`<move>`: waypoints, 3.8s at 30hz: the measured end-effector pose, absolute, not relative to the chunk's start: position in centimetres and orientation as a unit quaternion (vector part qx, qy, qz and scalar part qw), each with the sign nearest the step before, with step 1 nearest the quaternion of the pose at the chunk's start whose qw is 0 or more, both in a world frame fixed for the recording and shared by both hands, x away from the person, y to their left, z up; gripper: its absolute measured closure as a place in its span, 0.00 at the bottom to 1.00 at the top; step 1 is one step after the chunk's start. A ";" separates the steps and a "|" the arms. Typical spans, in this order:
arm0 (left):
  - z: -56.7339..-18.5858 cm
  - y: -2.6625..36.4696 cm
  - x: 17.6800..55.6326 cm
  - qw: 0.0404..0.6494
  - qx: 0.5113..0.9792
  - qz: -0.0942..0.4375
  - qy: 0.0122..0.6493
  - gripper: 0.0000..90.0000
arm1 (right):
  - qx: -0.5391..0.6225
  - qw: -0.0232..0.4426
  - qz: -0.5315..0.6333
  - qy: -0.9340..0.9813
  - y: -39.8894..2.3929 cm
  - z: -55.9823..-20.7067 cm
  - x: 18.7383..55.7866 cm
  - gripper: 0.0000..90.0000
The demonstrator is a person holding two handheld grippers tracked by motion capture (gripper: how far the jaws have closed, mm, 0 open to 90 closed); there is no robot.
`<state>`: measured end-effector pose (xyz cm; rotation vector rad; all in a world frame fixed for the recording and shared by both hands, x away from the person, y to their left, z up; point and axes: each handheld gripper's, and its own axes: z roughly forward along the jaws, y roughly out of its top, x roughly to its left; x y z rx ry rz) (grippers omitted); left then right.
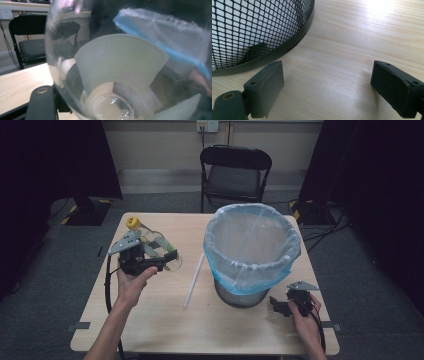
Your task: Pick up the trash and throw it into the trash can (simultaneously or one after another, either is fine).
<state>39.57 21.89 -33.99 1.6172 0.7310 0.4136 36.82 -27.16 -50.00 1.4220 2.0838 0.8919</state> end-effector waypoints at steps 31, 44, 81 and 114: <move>-26.3 19.1 40.6 0.659 0.678 0.178 0.271 0.31 | 0.517 0.231 0.324 0.758 -27.2 -50.0 36.8 0.12; -22.8 16.3 41.1 0.674 0.675 0.176 0.242 0.31 | 0.517 0.231 0.324 0.758 -27.2 -50.0 36.8 0.11; -22.3 4.7 44.0 0.628 0.753 0.039 0.193 0.30 | 0.517 0.231 0.324 0.758 -27.2 -50.0 36.8 0.12; -22.2 7.6 44.0 0.633 0.743 0.086 0.200 0.19 | 0.512 0.230 0.326 0.761 -27.2 -50.0 36.9 0.12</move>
